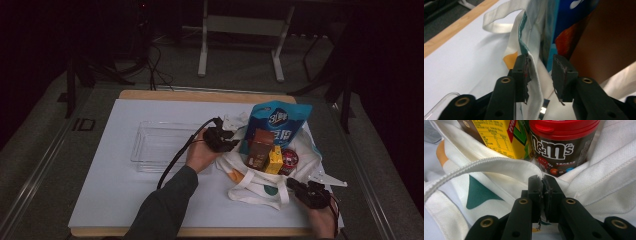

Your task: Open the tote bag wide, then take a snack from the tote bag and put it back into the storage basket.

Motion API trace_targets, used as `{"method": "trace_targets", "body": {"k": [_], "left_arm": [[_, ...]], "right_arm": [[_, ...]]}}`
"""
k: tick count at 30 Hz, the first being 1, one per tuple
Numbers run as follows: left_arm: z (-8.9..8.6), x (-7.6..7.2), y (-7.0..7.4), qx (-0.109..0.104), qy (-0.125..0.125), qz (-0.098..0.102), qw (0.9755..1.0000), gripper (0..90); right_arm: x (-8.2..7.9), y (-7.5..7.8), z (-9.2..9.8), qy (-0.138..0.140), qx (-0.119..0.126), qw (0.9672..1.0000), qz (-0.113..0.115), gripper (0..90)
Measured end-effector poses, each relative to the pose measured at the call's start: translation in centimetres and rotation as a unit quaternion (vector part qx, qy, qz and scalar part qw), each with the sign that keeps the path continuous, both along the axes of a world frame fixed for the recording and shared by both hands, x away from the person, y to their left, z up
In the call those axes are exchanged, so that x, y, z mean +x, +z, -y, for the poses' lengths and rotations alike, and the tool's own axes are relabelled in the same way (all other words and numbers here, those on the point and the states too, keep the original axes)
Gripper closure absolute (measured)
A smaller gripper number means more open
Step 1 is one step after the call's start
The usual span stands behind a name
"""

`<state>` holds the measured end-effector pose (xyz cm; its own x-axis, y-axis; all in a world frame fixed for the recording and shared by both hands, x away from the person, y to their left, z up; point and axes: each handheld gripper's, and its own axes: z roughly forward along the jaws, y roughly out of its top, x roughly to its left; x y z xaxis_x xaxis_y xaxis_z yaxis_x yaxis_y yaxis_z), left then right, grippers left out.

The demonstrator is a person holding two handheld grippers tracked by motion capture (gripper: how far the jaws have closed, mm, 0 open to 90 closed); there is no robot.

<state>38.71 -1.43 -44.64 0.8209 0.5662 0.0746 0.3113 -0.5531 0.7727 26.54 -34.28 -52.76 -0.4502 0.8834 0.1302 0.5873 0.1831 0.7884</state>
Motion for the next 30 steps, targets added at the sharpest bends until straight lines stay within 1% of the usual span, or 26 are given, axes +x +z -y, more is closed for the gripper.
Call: {"method": "trace_targets", "body": {"k": [1,8,9,10,11,13,17,19,24,27,29,30], "left_arm": [[0.0,0.0,0.0,0.000,0.000,0.000,1.0000,61.0],[-0.2,-1.5,1.7,-0.023,-0.018,0.031,0.9991,59.1],[-0.2,-1.7,1.9,-0.028,-0.024,0.030,0.9989,60.0],[-0.2,-1.9,2.0,-0.030,-0.032,0.029,0.9986,63.7],[-0.1,-2.1,2.0,-0.031,-0.037,0.028,0.9984,65.5],[0.1,-2.5,2.0,-0.029,-0.048,0.026,0.9981,71.1],[0.5,-2.7,1.3,-0.030,-0.063,0.008,0.9975,80.2],[0.7,-2.8,0.9,-0.029,-0.073,-0.002,0.9969,81.2],[1.8,-3.3,-0.1,-0.001,-0.095,-0.008,0.9955,82.8],[2.2,-3.6,-0.4,0.006,-0.106,-0.010,0.9943,82.8],[2.3,-3.8,-0.5,-0.002,-0.121,-0.016,0.9925,82.2],[2.4,-4.0,-0.5,-0.004,-0.135,-0.014,0.9907,81.2]], "right_arm": [[0.0,0.0,0.0,0.000,0.000,1.0000,0.000,84.6],[0.1,0.0,0.0,0.004,-0.004,1.0000,0.000,84.6],[0.1,0.0,0.0,0.005,-0.004,1.0000,0.001,84.6],[0.1,0.0,0.0,0.005,-0.003,1.0000,0.001,84.6],[0.1,0.0,0.0,0.005,-0.003,1.0000,0.001,84.5],[0.1,0.0,0.0,0.005,-0.004,1.0000,0.001,84.6],[0.0,0.0,0.0,0.005,-0.004,1.0000,0.002,84.5],[0.0,0.0,0.0,0.006,-0.005,1.0000,0.002,84.5],[0.1,-0.1,0.1,0.007,-0.002,1.0000,0.003,84.5],[0.1,-0.1,0.1,0.007,-0.001,1.0000,0.004,84.5],[0.1,-0.1,0.1,0.008,0.000,1.0000,0.004,84.5],[0.1,-0.1,0.1,0.008,0.001,1.0000,0.004,84.5]]}}
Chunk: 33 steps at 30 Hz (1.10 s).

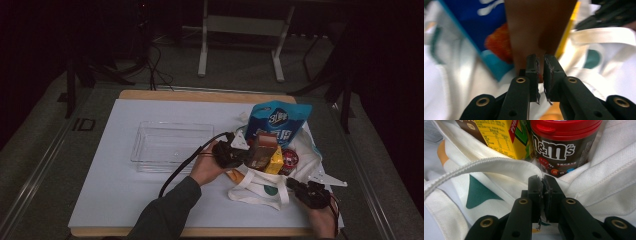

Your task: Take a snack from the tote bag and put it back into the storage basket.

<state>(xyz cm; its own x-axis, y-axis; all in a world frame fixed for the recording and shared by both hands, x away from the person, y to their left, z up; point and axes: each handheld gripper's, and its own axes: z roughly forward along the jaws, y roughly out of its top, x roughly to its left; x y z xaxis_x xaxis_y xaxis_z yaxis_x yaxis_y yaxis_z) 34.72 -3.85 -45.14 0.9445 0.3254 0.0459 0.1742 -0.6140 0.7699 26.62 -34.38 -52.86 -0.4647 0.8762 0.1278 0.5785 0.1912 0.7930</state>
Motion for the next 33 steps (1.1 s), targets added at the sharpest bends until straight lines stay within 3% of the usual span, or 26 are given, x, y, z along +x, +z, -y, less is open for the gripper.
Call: {"method": "trace_targets", "body": {"k": [3,5,10,11,13,20,22,25,30,31,33], "left_arm": [[0.1,-0.1,0.1,0.004,0.000,0.005,1.0000,74.2],[-0.2,0.3,0.0,-0.010,-0.004,-0.010,0.9999,67.2],[-0.4,0.4,0.2,-0.013,-0.003,-0.002,0.9999,57.0],[-0.5,0.4,0.4,-0.018,-0.014,0.005,0.9997,56.1],[-0.6,0.3,0.8,-0.025,-0.016,0.011,0.9995,53.1],[-1.2,0.7,1.9,-0.065,0.003,0.019,0.9977,38.5],[-1.3,1.1,2.7,-0.084,-0.009,0.010,0.9964,35.8],[-1.3,1.7,3.3,-0.095,-0.017,0.005,0.9953,32.0],[-1.1,2.4,3.7,-0.106,-0.022,-0.007,0.9941,17.9],[-1.0,2.6,3.8,-0.117,-0.031,-0.010,0.9927,17.9],[-0.9,2.8,3.8,-0.119,-0.030,-0.011,0.9924,17.3]], "right_arm": [[0.0,0.0,0.0,0.000,0.001,1.0000,0.000,84.4],[0.0,0.0,0.0,-0.001,0.000,1.0000,0.000,84.4],[0.0,0.0,0.0,0.000,0.001,1.0000,0.000,84.5],[0.0,0.0,0.0,0.000,0.002,1.0000,0.000,84.4],[0.0,0.0,0.0,0.000,0.002,1.0000,0.000,84.4],[0.0,0.0,0.1,0.000,0.003,1.0000,0.000,84.4],[0.0,-0.1,0.1,0.001,0.005,1.0000,0.000,84.4],[0.0,-0.1,0.1,0.001,0.004,1.0000,0.001,84.4],[0.0,-0.1,0.1,0.002,0.005,1.0000,0.000,84.3],[0.0,-0.1,0.1,0.003,0.006,1.0000,0.000,84.3],[0.0,-0.1,0.1,0.003,0.005,1.0000,0.000,84.3]]}}
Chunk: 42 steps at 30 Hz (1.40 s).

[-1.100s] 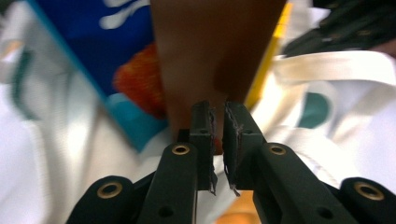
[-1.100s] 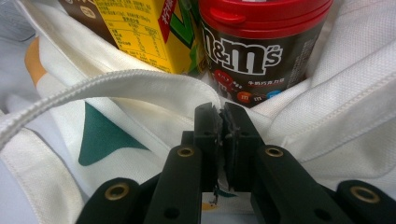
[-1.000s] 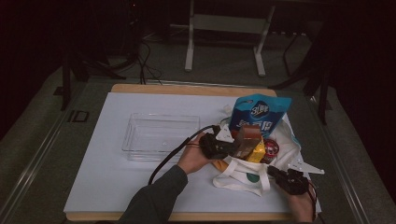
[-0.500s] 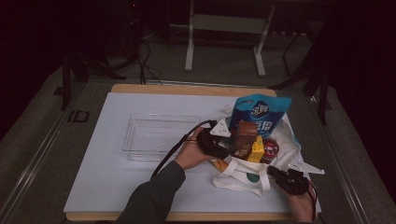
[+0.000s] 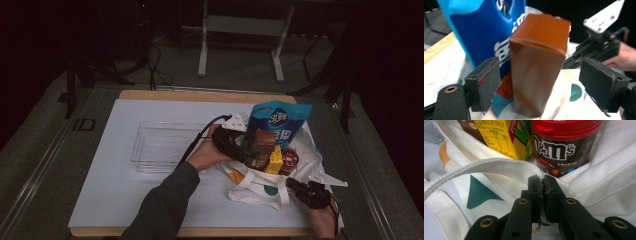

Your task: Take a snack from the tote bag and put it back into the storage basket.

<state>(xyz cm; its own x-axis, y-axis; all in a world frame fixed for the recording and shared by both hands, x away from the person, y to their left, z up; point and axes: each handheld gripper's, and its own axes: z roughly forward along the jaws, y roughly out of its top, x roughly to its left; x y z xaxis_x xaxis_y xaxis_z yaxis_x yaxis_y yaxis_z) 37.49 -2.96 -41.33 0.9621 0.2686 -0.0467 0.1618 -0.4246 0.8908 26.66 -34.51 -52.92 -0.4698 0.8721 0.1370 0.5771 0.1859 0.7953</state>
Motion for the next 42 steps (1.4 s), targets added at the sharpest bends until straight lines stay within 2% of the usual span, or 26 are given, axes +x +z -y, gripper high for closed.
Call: {"method": "trace_targets", "body": {"k": [2,6,13,16,19,21,24,29,33,38,42], "left_arm": [[0.5,0.6,-0.1,0.001,-0.009,-0.008,0.9999,16.5],[1.3,1.0,-0.2,0.003,-0.009,-0.006,0.9999,15.8],[2.3,1.2,-0.4,0.006,-0.023,-0.003,0.9997,15.8],[2.6,1.1,-0.4,0.006,-0.022,0.010,0.9997,20.8],[2.7,1.0,-0.4,0.003,-0.018,0.018,0.9997,34.2],[2.8,0.9,-0.5,0.002,-0.018,0.021,0.9996,35.6],[2.9,0.9,-0.7,-0.011,-0.019,0.024,0.9995,36.4],[2.8,1.0,-1.3,-0.047,-0.015,0.019,0.9986,36.9],[3.0,0.9,-1.5,-0.057,-0.011,0.026,0.9979,37.6],[3.1,0.8,-1.8,-0.082,-0.002,0.022,0.9964,37.7],[3.2,0.7,-1.7,-0.082,0.001,0.022,0.9964,39.6]], "right_arm": [[0.0,0.0,0.0,0.000,0.000,1.0000,0.000,84.3],[0.0,0.0,0.0,0.000,0.002,1.0000,0.000,84.3],[0.0,0.0,0.1,0.001,0.003,1.0000,0.000,84.3],[0.0,0.0,0.1,0.001,0.003,1.0000,0.000,84.3],[0.0,0.0,0.1,0.001,0.003,1.0000,-0.001,84.3],[0.0,0.0,0.1,0.001,0.004,1.0000,-0.001,84.3],[0.0,0.0,0.1,0.001,0.004,1.0000,-0.001,84.3],[0.0,-0.1,0.1,0.002,0.005,1.0000,0.000,84.3],[0.0,-0.1,0.1,0.003,0.005,1.0000,0.001,84.3],[0.0,-0.1,0.2,0.004,0.006,1.0000,0.001,84.3],[0.0,-0.1,0.2,0.005,0.006,1.0000,0.001,84.3]]}}
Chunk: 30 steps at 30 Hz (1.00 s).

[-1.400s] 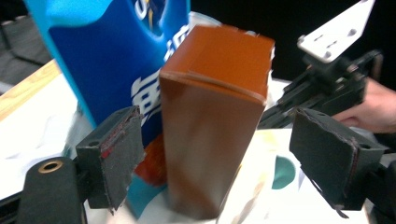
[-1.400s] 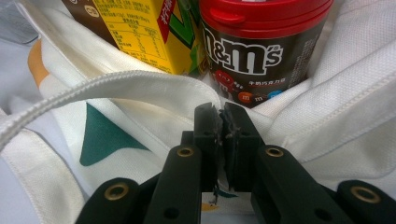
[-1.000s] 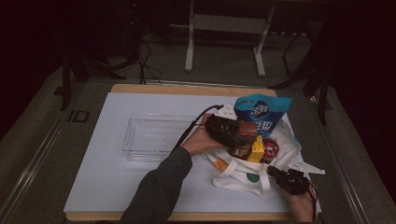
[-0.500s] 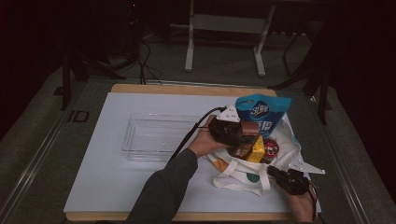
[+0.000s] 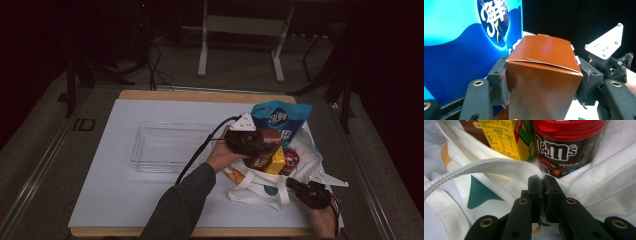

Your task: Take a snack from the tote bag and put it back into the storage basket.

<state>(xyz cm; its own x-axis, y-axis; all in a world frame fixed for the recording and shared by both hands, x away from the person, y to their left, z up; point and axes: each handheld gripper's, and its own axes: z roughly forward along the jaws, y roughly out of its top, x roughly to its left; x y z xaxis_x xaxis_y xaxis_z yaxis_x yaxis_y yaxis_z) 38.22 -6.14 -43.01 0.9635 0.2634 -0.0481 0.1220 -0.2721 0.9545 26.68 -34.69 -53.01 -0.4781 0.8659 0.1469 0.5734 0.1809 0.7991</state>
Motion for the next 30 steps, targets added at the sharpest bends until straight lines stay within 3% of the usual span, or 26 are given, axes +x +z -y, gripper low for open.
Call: {"method": "trace_targets", "body": {"k": [12,30], "left_arm": [[-0.7,-0.4,0.8,-0.003,0.003,0.014,0.9999,41.9],[-3.0,-1.3,3.4,-0.045,0.021,0.030,0.9983,43.0]], "right_arm": [[0.0,-0.1,0.0,0.001,0.003,1.0000,0.001,84.3],[0.0,-0.1,0.0,0.000,0.004,1.0000,0.002,84.2]]}}
